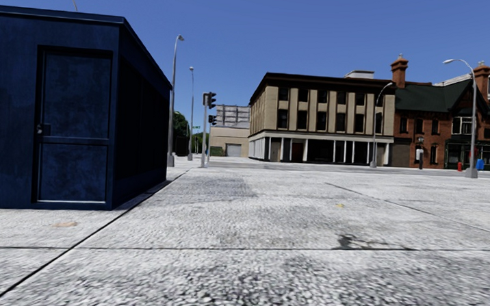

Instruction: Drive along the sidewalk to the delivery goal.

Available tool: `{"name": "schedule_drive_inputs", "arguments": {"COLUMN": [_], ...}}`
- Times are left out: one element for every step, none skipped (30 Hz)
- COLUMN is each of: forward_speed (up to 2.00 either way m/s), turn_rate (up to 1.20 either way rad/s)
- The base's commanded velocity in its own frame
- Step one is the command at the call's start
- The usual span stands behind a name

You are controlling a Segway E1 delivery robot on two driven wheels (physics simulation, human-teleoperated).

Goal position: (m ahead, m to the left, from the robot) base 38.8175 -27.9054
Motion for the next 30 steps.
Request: {"name": "schedule_drive_inputs", "arguments": {"forward_speed": [2.00,2.00,2.00,2.00,2.00,2.00,2.00,2.00,2.00,2.00,2.00,2.00,2.00,2.00,2.00,2.00,2.00,2.00,2.00,2.00,2.00,2.00,2.00,2.00,2.00,2.00,2.00,2.00,2.00,2.00], "turn_rate": [0.00,0.00,0.00,0.00,0.00,0.00,0.00,0.00,0.00,0.00,0.00,0.00,0.00,0.00,0.00,0.00,0.00,0.00,0.00,0.00,0.00,0.00,0.00,0.00,0.00,0.00,0.00,0.00,0.00,0.00]}}
